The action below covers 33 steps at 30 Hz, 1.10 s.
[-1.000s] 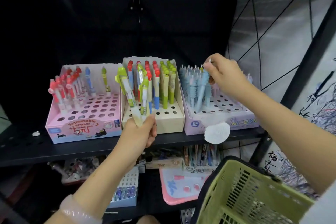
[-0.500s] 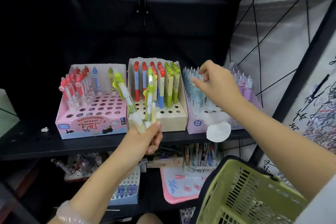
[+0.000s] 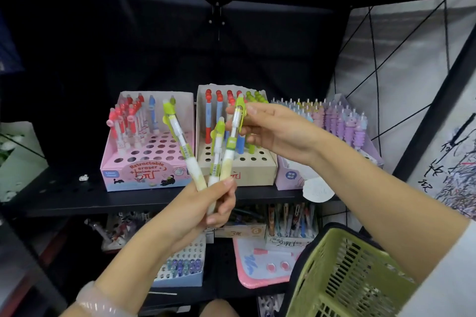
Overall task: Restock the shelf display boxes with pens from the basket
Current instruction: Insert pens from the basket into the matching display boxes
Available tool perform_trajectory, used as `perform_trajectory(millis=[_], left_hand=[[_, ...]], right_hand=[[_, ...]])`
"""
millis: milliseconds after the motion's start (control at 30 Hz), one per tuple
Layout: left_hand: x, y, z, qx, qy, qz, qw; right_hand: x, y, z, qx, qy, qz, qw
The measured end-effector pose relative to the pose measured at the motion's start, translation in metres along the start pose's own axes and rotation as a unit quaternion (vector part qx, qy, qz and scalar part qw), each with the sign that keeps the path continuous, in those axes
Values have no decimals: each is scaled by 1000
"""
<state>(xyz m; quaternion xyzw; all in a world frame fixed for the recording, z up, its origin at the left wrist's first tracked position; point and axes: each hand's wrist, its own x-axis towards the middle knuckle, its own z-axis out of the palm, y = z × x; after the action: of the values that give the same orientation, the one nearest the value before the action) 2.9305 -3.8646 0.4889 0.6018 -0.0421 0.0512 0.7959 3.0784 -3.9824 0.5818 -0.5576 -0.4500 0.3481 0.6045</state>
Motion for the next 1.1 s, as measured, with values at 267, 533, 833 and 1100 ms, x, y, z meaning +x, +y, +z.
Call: perform_trajectory(millis=[267,533,833,1100], left_hand=[[-29,4,-45,100,183,7,978],[-49,27,-87,141,281,1,949],[-54,35,-104,152,278,-6,949],[-52,31,-104,131,275,-5,952]], right_hand=[[70,-24,45,-175,258,-91,946],[149,-17,79,-558,241,-30,794],[183,-14,63,-552,227,131,791],[186,-2,71,-722,180,158,649]])
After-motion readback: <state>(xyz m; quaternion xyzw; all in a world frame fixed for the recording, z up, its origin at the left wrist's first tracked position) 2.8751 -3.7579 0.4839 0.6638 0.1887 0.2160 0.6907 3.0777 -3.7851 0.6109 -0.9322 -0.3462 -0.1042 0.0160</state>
